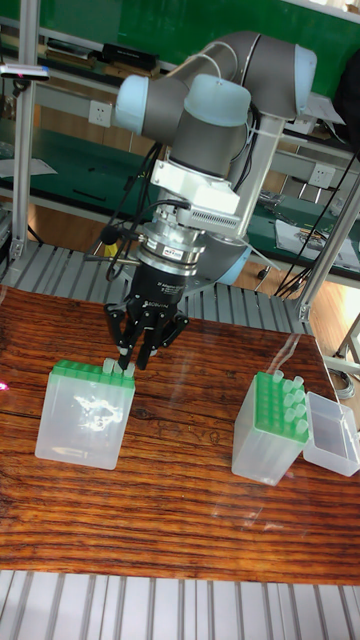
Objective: Transfer all large pipette tips from one holder to another
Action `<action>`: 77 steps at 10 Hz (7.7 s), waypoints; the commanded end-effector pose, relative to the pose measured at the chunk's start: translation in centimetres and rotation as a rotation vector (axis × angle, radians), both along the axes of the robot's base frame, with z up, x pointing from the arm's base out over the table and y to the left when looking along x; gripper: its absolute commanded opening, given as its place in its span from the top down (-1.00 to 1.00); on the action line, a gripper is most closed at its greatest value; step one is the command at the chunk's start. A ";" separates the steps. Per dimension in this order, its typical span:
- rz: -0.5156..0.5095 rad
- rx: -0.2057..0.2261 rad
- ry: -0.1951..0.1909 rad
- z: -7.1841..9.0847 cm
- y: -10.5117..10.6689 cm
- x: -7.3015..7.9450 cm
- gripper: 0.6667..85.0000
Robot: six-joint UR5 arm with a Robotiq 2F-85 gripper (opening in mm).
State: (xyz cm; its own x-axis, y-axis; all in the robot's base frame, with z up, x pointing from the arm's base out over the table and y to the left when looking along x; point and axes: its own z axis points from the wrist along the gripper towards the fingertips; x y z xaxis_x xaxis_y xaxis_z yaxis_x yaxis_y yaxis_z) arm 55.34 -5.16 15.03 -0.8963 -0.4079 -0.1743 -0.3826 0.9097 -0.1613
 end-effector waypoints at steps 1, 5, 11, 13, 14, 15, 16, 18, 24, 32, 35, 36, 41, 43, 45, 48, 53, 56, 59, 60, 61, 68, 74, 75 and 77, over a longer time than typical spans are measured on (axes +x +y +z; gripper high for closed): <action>-0.010 0.012 -0.013 -0.1 0.5 0.1 0.26; -0.009 0.011 -0.022 -0.4 0.5 0.3 0.27; -0.008 0.008 -0.032 -0.7 0.4 0.5 0.38; -0.010 0.008 -0.032 -0.7 0.3 0.4 0.42; -0.010 0.008 -0.032 -0.7 0.3 0.4 0.44; -0.010 0.008 -0.035 -0.7 0.3 0.5 0.45; -0.011 0.006 -0.035 -0.7 0.3 0.5 0.50; -0.016 -0.001 -0.039 -0.8 0.1 0.6 0.60; -0.029 0.010 -0.037 0.2 0.3 0.4 0.89; 0.006 -0.016 0.010 5.4 -0.3 1.7 0.99; 0.031 -0.015 0.049 8.3 -0.7 2.3 0.99; 0.047 -0.030 0.052 9.3 -1.2 2.8 0.99; 0.084 -0.022 0.084 12.5 -1.7 3.0 0.99; 0.072 -0.008 0.106 13.9 -0.6 2.1 0.99; 0.061 0.024 0.118 15.2 1.0 1.4 0.99; 0.036 0.068 0.114 18.1 4.9 1.0 0.99; -0.096 0.149 0.124 19.4 13.8 1.8 0.99; -0.163 0.143 0.113 17.7 17.3 0.8 0.99; -0.217 0.165 0.159 16.7 20.2 -2.6 0.99; -0.233 0.172 0.155 16.6 20.9 -3.2 0.99; -0.242 0.173 0.150 16.4 21.3 -3.6 0.99; 0.153 -0.025 0.133 16.3 17.6 -2.7 0.99; 0.074 -0.053 0.171 15.7 25.0 -3.7 0.99; 0.057 -0.077 0.169 15.1 25.5 -4.1 0.99; 0.050 -0.118 0.171 14.0 25.4 -5.0 0.99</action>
